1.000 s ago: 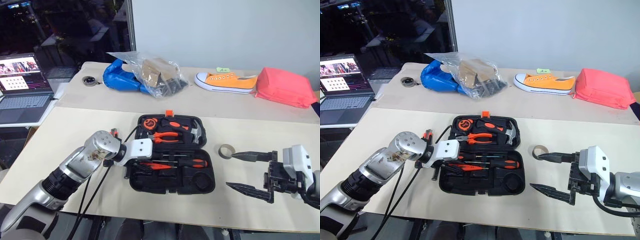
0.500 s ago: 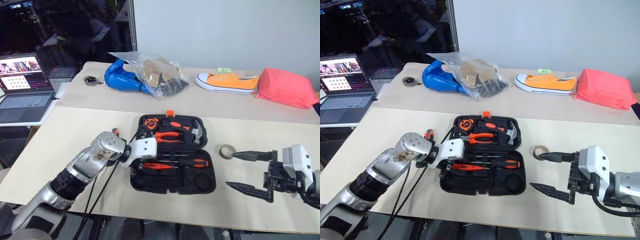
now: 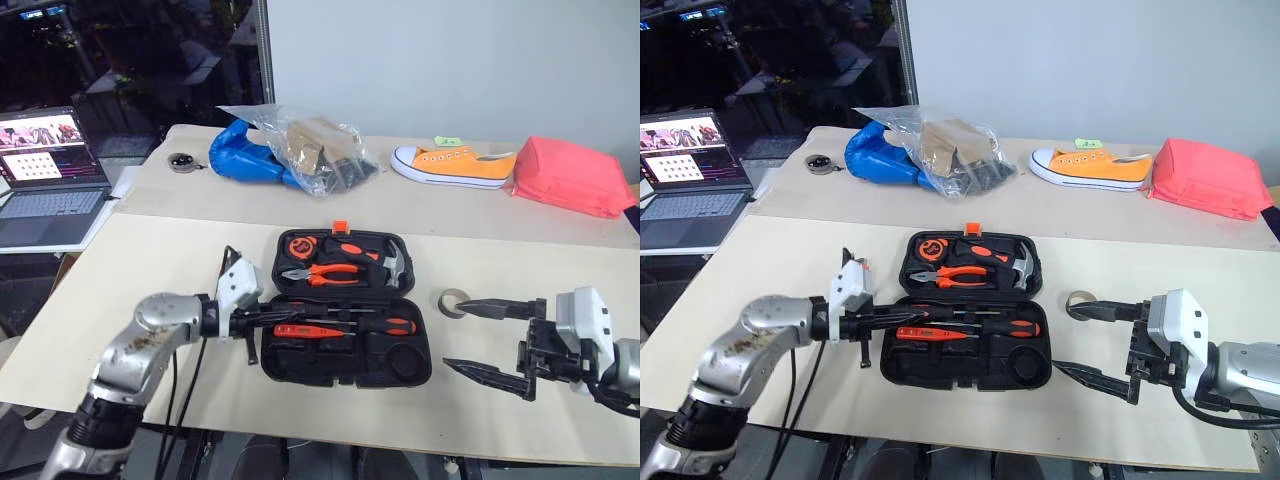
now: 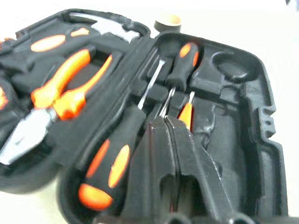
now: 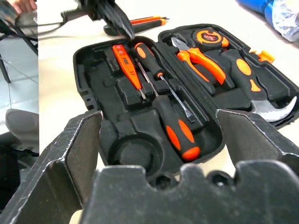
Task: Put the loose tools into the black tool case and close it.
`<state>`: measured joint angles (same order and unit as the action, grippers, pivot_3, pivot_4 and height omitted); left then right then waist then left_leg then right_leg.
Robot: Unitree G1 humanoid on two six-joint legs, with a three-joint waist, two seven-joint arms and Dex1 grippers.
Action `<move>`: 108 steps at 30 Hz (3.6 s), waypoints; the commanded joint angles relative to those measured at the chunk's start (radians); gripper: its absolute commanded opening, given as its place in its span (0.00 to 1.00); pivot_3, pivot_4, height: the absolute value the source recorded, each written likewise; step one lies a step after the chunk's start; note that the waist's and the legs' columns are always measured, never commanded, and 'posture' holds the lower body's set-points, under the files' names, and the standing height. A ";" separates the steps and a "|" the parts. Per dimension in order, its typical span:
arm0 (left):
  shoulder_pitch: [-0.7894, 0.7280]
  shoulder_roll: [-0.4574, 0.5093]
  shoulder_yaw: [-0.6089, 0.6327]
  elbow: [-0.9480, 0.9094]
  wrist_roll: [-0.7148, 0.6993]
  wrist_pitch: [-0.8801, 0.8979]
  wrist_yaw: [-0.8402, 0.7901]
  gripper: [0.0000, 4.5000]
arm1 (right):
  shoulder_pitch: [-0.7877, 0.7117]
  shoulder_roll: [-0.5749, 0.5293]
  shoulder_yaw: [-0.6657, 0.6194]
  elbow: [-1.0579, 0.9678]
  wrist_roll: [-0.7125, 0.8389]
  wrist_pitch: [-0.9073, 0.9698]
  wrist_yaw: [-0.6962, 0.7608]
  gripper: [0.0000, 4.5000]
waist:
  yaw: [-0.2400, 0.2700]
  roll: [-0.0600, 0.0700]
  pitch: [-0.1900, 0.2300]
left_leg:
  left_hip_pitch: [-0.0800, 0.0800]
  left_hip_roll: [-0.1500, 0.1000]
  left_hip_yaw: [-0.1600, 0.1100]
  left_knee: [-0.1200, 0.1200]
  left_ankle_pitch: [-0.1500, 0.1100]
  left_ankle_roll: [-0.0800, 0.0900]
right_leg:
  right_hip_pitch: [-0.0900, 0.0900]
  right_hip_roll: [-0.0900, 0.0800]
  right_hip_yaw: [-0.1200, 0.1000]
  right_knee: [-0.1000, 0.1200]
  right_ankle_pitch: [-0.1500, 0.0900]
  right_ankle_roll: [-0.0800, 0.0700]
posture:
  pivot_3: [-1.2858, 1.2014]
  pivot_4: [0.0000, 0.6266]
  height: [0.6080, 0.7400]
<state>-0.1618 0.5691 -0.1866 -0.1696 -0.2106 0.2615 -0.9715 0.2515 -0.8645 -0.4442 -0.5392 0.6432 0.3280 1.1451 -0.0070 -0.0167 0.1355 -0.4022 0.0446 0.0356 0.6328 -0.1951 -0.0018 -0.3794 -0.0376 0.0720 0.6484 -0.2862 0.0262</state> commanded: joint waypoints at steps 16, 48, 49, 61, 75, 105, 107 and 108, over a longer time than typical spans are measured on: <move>0.044 -0.028 0.323 -0.215 -0.237 0.209 0.267 0.12 | -0.034 0.009 0.010 -0.007 0.013 -0.026 -0.002 1.00 | -0.010 -0.005 0.001 | 0.013 0.005 0.001 -0.003 0.001 0.002 | 0.011 -0.004 0.000 -0.001 -0.001 0.005 | 0.52 0.24 1.00; 0.029 -0.223 0.433 -0.404 -0.207 0.645 0.707 0.38 | -0.168 -0.008 0.069 0.087 0.024 -0.038 0.080 1.00 | -0.007 -0.008 0.003 | 0.003 -0.004 -0.008 -0.003 -0.004 0.003 | 0.008 -0.006 -0.001 -0.005 -0.002 0.004 | 0.52 0.24 1.00; 0.024 -0.183 0.460 -0.426 -0.294 0.649 0.601 0.38 | -0.163 -0.008 0.063 0.092 0.027 -0.044 0.089 1.00 | -0.007 -0.009 0.003 | 0.003 -0.004 -0.008 -0.003 -0.004 0.003 | 0.007 -0.006 -0.002 -0.005 -0.002 0.003 | 0.52 0.24 1.00; -0.184 0.255 -0.067 -0.235 -0.186 0.273 -0.228 0.38 | -0.049 -0.014 -0.028 0.074 0.036 -0.037 0.130 1.00 | 0.004 -0.005 0.004 | 0.002 -0.004 0.000 -0.005 -0.004 0.003 | 0.007 -0.007 -0.002 -0.008 -0.004 0.001 | 0.52 0.24 1.00; -0.288 0.175 -0.295 -0.147 -0.034 0.253 -0.280 0.38 | 0.086 -0.019 -0.140 -0.024 0.069 0.007 0.095 1.00 | -0.005 -0.006 0.004 | -0.003 -0.003 -0.001 -0.003 -0.004 0.004 | 0.002 -0.004 -0.002 -0.005 -0.006 0.004 | 0.52 0.24 1.00; 0.024 0.045 -0.081 -0.110 -0.117 0.026 -0.174 0.01 | 0.040 -0.056 -0.127 -0.006 0.081 0.038 0.098 1.00 | -0.005 -0.004 0.003 | 0.003 -0.001 -0.001 -0.002 -0.004 0.004 | 0.008 -0.004 -0.002 -0.005 -0.005 0.003 | 0.52 0.24 1.00; 0.036 0.046 -0.118 -0.052 -0.070 -0.006 -0.177 0.01 | 0.050 -0.061 -0.142 -0.011 0.085 0.043 0.100 1.00 | -0.005 -0.004 0.003 | 0.003 -0.002 -0.001 -0.002 -0.004 0.004 | 0.008 -0.004 -0.002 -0.005 -0.005 0.003 | 0.52 0.24 1.00; 0.040 0.049 -0.144 -0.021 -0.044 -0.017 -0.182 0.01 | 0.056 -0.063 -0.150 -0.016 0.088 0.047 0.101 1.00 | -0.004 -0.004 0.003 | 0.003 -0.001 -0.001 -0.002 -0.004 0.004 | 0.008 -0.004 -0.002 -0.005 -0.005 0.003 | 0.52 0.24 1.00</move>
<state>-0.1384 0.6106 -0.2793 -0.2562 -0.3185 0.2694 -1.1500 0.2989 -0.9152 -0.5401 -0.5294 0.7100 0.3662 1.2402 -0.0110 -0.0206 0.1382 -0.3985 0.0436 0.0345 0.6305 -0.1993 0.0021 -0.3702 -0.0419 0.0699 0.6433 -0.2915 0.0293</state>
